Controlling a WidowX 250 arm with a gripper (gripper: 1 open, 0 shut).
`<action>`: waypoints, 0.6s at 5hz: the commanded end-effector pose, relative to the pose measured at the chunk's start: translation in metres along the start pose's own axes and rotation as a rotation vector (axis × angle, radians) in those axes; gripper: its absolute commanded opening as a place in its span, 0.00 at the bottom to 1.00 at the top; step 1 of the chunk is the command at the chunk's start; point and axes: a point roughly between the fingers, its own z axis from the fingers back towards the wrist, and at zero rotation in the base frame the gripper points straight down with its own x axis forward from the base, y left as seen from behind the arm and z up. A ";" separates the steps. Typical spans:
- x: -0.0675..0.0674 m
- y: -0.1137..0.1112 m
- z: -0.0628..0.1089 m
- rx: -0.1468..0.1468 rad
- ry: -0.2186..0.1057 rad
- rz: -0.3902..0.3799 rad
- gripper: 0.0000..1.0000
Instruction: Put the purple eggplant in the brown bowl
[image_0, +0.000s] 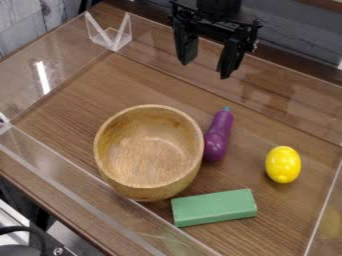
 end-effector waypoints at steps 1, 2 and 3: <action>0.000 0.011 -0.003 0.004 0.010 0.011 1.00; 0.001 0.030 0.000 0.010 -0.007 0.035 1.00; 0.008 0.064 0.009 0.022 -0.037 0.064 1.00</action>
